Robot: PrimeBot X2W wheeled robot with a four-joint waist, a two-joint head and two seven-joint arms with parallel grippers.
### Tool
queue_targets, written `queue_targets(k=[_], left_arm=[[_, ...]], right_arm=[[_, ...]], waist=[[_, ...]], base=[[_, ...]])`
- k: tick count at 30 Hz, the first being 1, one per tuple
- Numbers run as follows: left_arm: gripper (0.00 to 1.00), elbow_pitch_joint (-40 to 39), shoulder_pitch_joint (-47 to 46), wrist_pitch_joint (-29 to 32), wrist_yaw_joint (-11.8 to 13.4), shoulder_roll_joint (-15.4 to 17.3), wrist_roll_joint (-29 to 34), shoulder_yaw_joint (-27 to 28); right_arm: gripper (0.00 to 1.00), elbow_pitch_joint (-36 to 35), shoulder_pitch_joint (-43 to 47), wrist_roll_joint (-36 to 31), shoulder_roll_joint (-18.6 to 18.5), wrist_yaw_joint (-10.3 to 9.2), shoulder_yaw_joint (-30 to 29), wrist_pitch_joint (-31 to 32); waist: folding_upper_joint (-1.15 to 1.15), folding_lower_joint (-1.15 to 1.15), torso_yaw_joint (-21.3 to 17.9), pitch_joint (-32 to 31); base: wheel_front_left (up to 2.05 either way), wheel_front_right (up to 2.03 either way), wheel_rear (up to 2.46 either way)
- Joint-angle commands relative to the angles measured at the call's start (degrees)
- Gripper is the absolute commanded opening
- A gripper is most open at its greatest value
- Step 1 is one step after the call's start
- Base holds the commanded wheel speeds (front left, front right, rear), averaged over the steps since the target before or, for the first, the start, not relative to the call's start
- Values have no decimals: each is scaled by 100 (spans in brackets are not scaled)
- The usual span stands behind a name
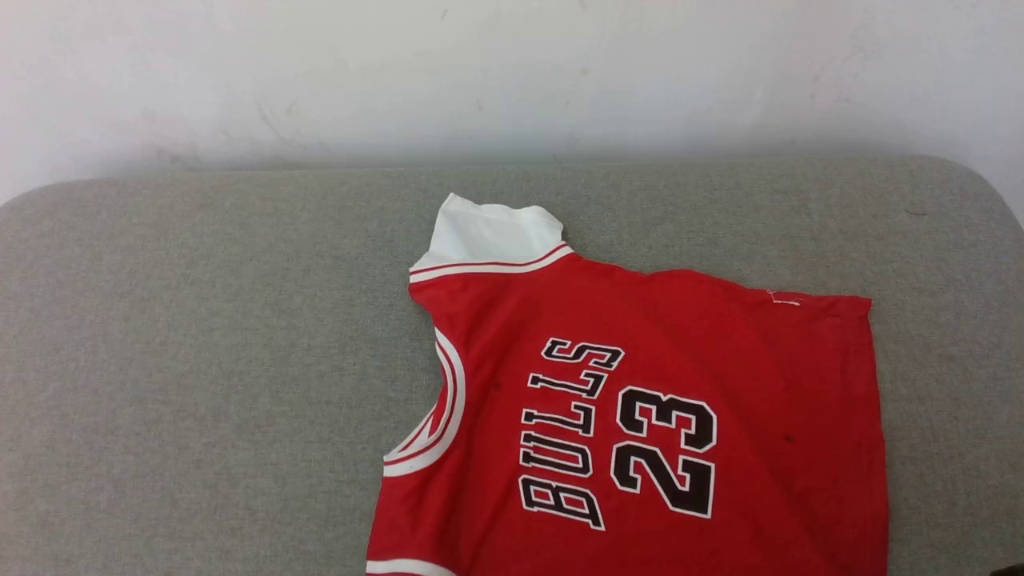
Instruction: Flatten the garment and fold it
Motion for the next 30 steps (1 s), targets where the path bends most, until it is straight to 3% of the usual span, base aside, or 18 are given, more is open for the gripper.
queue_targets(k=[1,11,15,18,30], left_arm=[[0,-54,-55,-105,54,64,41,103],[0,-131,-808,-560,-77,221,644,487],[0,-73,-1381,-630,-291,228,909,620],[0,144,-1987,-590,-592,142,1083,665],[0,1073,-3131,-833,-1177,-224,1405,721]], right_arm=[[0,-63,-88,-34,22,-4,-47,-176],[0,-77,-924,-319,-177,-4,112,-964],[0,-64,-1424,-463,-285,-4,238,-1243],[0,29,-1932,-559,-318,-4,364,-1390],[0,534,-3077,-907,-510,-4,545,-1652]], waist=[[0,0,-7,9],[0,0,-190,332],[0,0,-246,726],[0,0,-278,1137],[0,0,-336,1993]], base=[[0,0,0],[0,0,0],[0,0,0],[0,0,0],[0,0,0]])
